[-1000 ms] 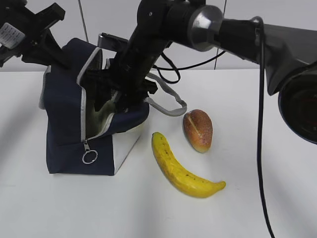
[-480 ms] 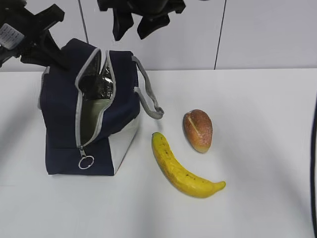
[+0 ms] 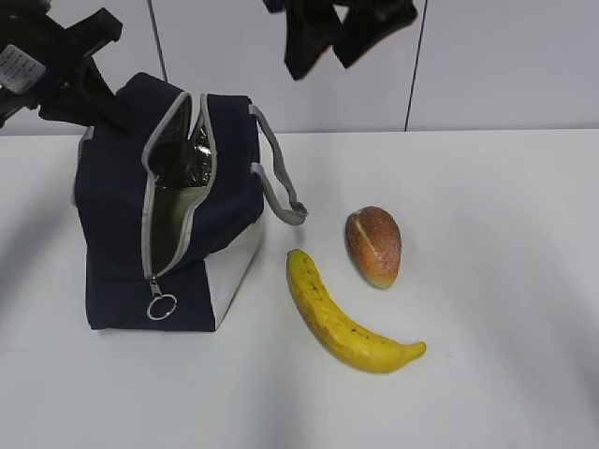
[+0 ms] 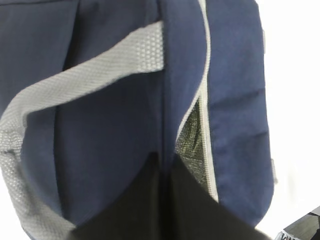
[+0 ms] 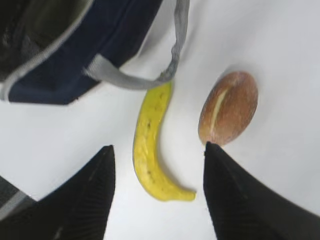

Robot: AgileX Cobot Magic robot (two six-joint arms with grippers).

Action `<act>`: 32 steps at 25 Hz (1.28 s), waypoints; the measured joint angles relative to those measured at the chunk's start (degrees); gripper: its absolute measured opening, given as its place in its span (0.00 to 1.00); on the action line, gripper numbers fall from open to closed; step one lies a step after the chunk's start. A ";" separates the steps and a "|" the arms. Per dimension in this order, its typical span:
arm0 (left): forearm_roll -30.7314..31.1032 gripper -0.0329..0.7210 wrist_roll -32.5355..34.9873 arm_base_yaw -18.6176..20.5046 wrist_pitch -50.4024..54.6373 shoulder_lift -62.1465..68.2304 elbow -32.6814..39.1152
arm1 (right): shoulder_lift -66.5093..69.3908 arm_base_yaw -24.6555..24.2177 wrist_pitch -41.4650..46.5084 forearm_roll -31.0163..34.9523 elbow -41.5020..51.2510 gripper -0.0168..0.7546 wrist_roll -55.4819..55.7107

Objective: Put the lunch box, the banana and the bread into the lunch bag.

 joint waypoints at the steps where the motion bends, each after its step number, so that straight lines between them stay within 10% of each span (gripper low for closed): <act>1: 0.00 0.04 0.00 0.00 0.00 0.00 0.00 | -1.53 0.00 0.00 -0.48 3.14 0.56 -0.62; 11: 0.00 0.04 0.00 0.00 0.00 0.00 0.00 | -5.97 0.00 -0.65 -1.08 27.72 0.59 -4.90; 19: 0.00 0.04 0.00 0.00 0.00 0.00 0.00 | -5.97 0.00 -17.28 2.69 41.74 0.67 -9.40; 32: 0.00 0.04 0.00 0.00 0.00 0.00 0.00 | 2.43 2.86 -29.67 5.99 45.43 0.68 -14.94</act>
